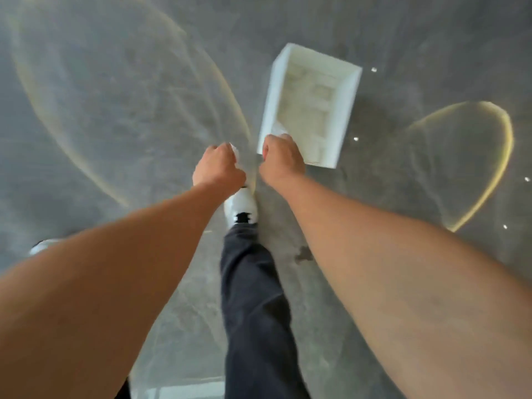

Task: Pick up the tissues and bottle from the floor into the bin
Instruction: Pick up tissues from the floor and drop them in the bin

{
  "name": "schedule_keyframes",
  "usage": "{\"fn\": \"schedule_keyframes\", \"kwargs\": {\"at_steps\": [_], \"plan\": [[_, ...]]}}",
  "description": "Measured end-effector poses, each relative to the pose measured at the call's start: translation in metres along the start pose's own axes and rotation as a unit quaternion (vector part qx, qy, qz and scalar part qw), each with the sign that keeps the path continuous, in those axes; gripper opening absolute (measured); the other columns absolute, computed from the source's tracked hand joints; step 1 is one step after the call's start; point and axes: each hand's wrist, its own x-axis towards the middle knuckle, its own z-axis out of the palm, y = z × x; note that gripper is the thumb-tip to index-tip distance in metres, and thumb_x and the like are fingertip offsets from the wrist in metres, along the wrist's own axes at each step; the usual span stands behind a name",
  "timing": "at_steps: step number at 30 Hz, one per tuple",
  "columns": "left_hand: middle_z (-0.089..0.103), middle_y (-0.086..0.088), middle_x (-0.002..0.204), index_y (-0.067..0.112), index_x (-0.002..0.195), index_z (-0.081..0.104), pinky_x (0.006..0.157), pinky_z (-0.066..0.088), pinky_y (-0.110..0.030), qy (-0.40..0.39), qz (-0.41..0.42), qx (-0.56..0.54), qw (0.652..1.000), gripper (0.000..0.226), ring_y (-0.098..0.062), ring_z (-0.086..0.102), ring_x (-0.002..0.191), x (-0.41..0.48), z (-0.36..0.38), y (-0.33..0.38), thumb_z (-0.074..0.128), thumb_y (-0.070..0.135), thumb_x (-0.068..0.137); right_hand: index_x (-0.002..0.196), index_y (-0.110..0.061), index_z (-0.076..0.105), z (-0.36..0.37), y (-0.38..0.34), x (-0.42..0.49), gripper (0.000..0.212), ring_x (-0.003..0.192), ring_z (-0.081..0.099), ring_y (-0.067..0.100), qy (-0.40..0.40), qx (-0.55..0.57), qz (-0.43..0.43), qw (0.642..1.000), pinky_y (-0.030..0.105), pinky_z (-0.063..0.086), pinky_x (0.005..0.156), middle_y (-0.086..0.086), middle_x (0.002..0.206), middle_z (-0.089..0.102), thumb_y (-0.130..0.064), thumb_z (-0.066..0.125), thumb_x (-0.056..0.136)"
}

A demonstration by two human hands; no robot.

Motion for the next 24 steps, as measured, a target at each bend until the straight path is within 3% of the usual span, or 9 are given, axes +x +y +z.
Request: {"fn": "schedule_keyframes", "kwargs": {"at_steps": [3, 5, 7, 10, 14, 17, 20, 24], "plan": [[0.059, -0.012, 0.105, 0.019, 0.085, 0.054, 0.081, 0.047, -0.037, 0.004, 0.035, 0.017, 0.999, 0.021, -0.034, 0.057, 0.097, 0.034, 0.033, 0.08, 0.049, 0.01, 0.067, 0.098, -0.008, 0.063, -0.038, 0.08, 0.026, 0.024, 0.112, 0.054, 0.036, 0.032, 0.023, 0.052, 0.998, 0.034, 0.048, 0.091, 0.017, 0.127, 0.052, -0.001, 0.053, 0.078], [0.058, -0.012, 0.108, 0.016, 0.091, 0.058, 0.083, 0.048, -0.038, 0.014, 0.059, 0.032, 0.998, 0.024, -0.034, 0.058, 0.099, 0.058, 0.051, 0.119, 0.049, 0.01, 0.07, 0.09, -0.01, 0.065, -0.051, 0.119, 0.046, 0.023, 0.111, 0.056, 0.032, 0.047, 0.052, 0.067, 0.995, 0.027, 0.046, 0.085, 0.015, 0.127, 0.053, 0.002, 0.053, 0.074], [0.056, -0.012, 0.109, 0.015, 0.095, 0.058, 0.08, 0.049, -0.038, 0.022, 0.086, 0.054, 0.995, 0.025, -0.033, 0.057, 0.097, 0.08, 0.067, 0.147, 0.049, 0.01, 0.072, 0.084, -0.011, 0.064, -0.053, 0.146, 0.063, 0.023, 0.1, 0.055, 0.028, 0.05, 0.077, 0.053, 0.994, 0.024, 0.044, 0.079, 0.012, 0.115, 0.055, 0.004, 0.052, 0.071], [0.055, -0.008, 0.11, 0.017, 0.095, 0.056, 0.073, 0.046, -0.033, 0.018, 0.103, 0.072, 0.992, 0.027, -0.028, 0.055, 0.09, 0.108, 0.083, 0.164, 0.05, 0.009, 0.07, 0.08, -0.016, 0.063, -0.04, 0.163, 0.082, 0.027, 0.081, 0.051, 0.024, 0.054, 0.093, 0.035, 0.994, 0.032, 0.048, 0.07, 0.001, 0.091, 0.047, 0.005, 0.05, 0.068], [0.05, -0.006, 0.116, 0.019, 0.114, 0.049, 0.068, 0.042, -0.033, 0.001, 0.095, 0.085, 0.992, 0.045, -0.026, 0.053, 0.087, 0.133, 0.096, 0.152, 0.058, 0.008, 0.071, 0.087, -0.019, 0.057, -0.014, 0.168, 0.1, 0.027, 0.09, 0.057, 0.028, 0.034, 0.124, 0.032, 0.991, 0.04, 0.052, 0.074, 0.002, 0.1, 0.048, 0.0, 0.056, 0.068], [0.044, -0.008, 0.124, 0.023, 0.129, 0.038, 0.072, 0.049, -0.038, -0.004, 0.06, 0.087, 0.994, 0.065, -0.031, 0.057, 0.092, 0.138, 0.087, 0.125, 0.065, 0.008, 0.072, 0.1, -0.02, 0.055, -0.003, 0.162, 0.105, 0.035, 0.093, 0.055, 0.028, 0.013, 0.126, 0.032, 0.991, 0.034, 0.05, 0.075, 0.004, 0.111, 0.047, -0.005, 0.06, 0.068], [0.044, -0.01, 0.131, 0.021, 0.134, 0.042, 0.084, 0.048, -0.035, -0.021, 0.031, 0.086, 0.996, 0.064, -0.03, 0.056, 0.109, 0.135, 0.063, 0.09, 0.062, 0.009, 0.074, 0.108, -0.023, 0.054, -0.001, 0.149, 0.103, 0.04, 0.1, 0.053, 0.027, -0.034, 0.102, 0.043, 0.993, 0.027, 0.041, 0.075, 0.008, 0.119, 0.049, -0.012, 0.063, 0.071], [0.047, -0.012, 0.127, 0.019, 0.124, 0.052, 0.086, 0.045, -0.031, -0.014, 0.005, 0.048, 0.999, 0.053, -0.028, 0.055, 0.111, 0.118, 0.009, 0.033, 0.06, 0.009, 0.072, 0.12, -0.024, 0.051, -0.004, 0.101, 0.094, 0.049, 0.109, 0.052, 0.029, -0.112, 0.029, 0.022, 0.993, 0.027, 0.04, 0.081, 0.011, 0.125, 0.05, -0.019, 0.066, 0.073]]}}
